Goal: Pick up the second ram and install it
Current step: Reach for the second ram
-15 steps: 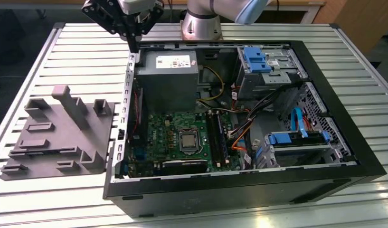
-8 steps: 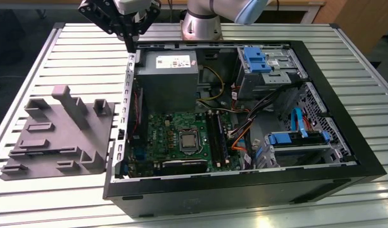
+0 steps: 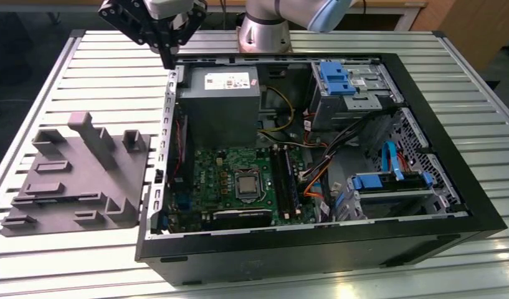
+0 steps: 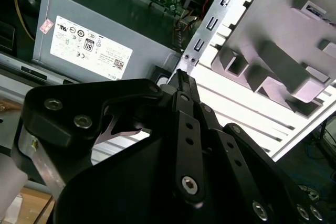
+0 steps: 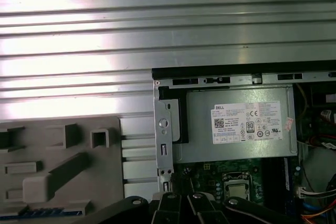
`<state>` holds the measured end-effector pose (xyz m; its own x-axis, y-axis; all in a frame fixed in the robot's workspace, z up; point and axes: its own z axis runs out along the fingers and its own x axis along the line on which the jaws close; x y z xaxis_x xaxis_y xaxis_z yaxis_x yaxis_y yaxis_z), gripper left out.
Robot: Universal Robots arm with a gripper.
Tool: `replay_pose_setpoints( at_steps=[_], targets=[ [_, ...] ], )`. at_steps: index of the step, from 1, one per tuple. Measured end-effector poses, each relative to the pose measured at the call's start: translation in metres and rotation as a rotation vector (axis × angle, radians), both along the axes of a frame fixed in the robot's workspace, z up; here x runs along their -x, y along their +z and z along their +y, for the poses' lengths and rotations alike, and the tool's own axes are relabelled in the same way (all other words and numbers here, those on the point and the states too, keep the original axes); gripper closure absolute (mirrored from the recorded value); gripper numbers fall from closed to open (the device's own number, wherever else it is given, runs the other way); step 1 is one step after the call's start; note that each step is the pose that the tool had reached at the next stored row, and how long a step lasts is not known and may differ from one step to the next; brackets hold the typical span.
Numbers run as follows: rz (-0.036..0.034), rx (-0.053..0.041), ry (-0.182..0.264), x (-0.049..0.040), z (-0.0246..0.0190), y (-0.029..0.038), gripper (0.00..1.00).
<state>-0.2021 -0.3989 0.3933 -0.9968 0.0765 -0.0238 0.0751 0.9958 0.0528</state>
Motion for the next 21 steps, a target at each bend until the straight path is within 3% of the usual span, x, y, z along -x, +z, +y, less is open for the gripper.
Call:
replay_pose_setpoints(
  at_steps=[21],
  targets=[
    [0.0,-0.003,0.0,0.0129,0.0,0.0,0.89]
  ],
)
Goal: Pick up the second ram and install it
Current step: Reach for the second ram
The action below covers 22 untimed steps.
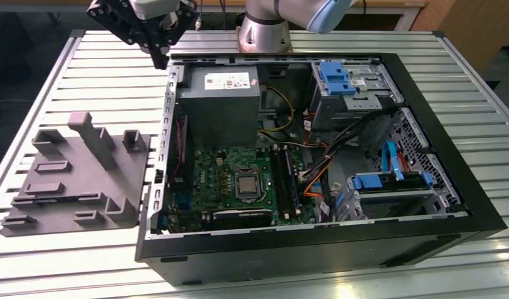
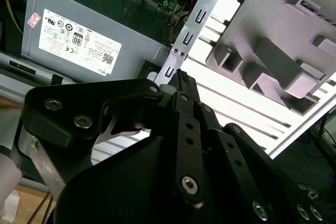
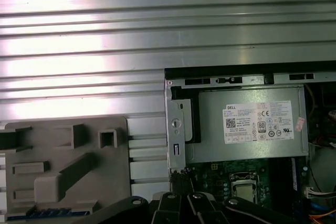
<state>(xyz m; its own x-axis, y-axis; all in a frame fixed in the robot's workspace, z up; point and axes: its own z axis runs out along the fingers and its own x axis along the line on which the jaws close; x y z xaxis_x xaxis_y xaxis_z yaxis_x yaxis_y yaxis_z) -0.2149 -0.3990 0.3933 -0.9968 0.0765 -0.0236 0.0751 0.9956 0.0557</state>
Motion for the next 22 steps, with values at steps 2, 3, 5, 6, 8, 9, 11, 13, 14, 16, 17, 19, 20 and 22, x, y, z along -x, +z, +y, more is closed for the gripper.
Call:
replay_pose_setpoints(
  at_steps=[2,3,5,6,8,9,11,13,14,16,17,19,20,22],
  targets=[
    [0.0,-0.0003,0.0,0.0013,0.0,0.0,0.89],
    [0.0,-0.0005,0.0,0.0021,0.0,0.0,0.89],
    [0.0001,-0.0008,0.0,0.0036,0.0,0.0,0.89],
    [0.0001,-0.001,0.0,0.0044,0.0,0.0,0.89],
    [0.0,-0.0014,0.0,0.006,0.0,0.0,0.89],
    [0.0,-0.0016,0.0,0.0068,0.0,0.0,0.89],
    [0.0,-0.0022,0.0,0.0084,-0.0001,0.0,0.89],
    [0.0001,-0.0028,0.0,0.01,-0.0001,0.0,0.89],
    [0.0001,-0.0032,0.0,0.0108,-0.0001,0.0,0.89],
    [0.0001,-0.0039,0.0,0.0124,-0.0002,0.0001,0.89],
    [0.0001,-0.0042,0.0,0.0132,-0.0002,0.0001,0.89],
    [0.0001,-0.0048,0.0,0.0146,-0.0002,0.0,0.89],
    [0.0001,-0.005,0.0,0.0154,-0.0002,0.0,0.89],
    [0.0,-0.0054,0.0,0.0166,-0.0003,0.0,0.89]
  ],
)
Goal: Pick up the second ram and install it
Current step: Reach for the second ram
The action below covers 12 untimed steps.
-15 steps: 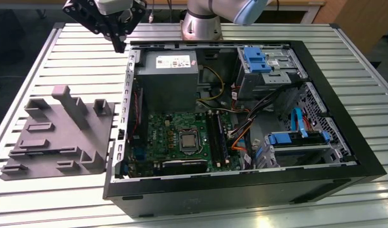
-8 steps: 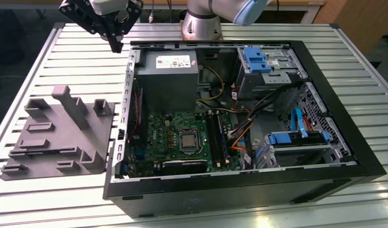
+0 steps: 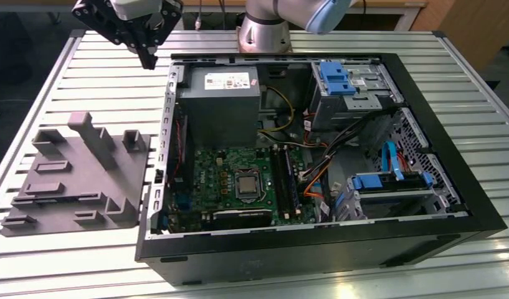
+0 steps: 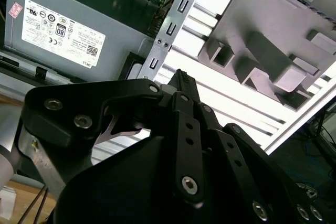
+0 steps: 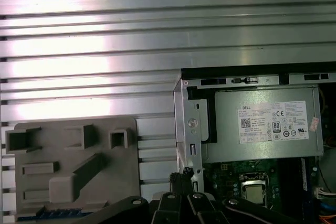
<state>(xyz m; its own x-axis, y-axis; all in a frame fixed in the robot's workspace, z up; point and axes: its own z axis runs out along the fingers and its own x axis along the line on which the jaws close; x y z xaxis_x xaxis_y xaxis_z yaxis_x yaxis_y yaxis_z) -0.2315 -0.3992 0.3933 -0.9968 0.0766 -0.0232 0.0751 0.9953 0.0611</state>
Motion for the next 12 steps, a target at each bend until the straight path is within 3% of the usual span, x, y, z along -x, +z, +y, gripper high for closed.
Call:
replay_pose_setpoints(
  at_steps=[12],
  targets=[
    [0.0,-0.0008,0.0,0.0062,0.0,0.0,0.89]
  ],
)
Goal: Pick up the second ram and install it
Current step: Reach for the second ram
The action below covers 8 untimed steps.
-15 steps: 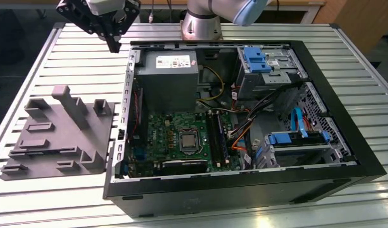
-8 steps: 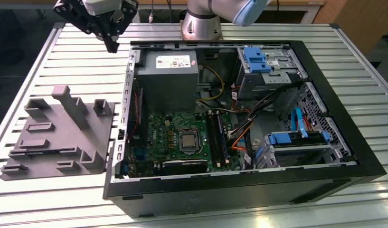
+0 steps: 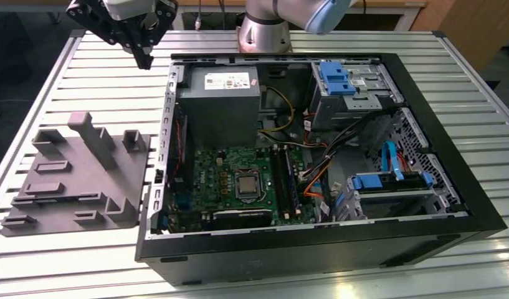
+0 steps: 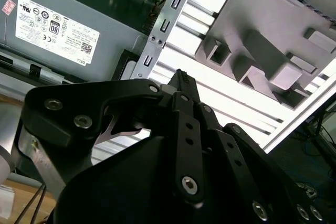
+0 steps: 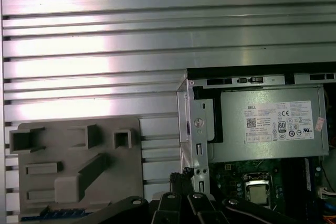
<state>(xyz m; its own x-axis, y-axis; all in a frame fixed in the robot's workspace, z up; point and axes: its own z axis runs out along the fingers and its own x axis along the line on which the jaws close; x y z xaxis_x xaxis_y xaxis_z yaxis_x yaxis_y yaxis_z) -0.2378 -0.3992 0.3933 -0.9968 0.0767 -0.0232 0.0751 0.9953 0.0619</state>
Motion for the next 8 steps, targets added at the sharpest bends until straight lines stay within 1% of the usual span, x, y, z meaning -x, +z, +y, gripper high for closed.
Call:
replay_pose_setpoints(
  at_steps=[8],
  targets=[
    [0.0,-0.0008,0.0,0.0055,-0.0001,0.0,0.89]
  ],
)
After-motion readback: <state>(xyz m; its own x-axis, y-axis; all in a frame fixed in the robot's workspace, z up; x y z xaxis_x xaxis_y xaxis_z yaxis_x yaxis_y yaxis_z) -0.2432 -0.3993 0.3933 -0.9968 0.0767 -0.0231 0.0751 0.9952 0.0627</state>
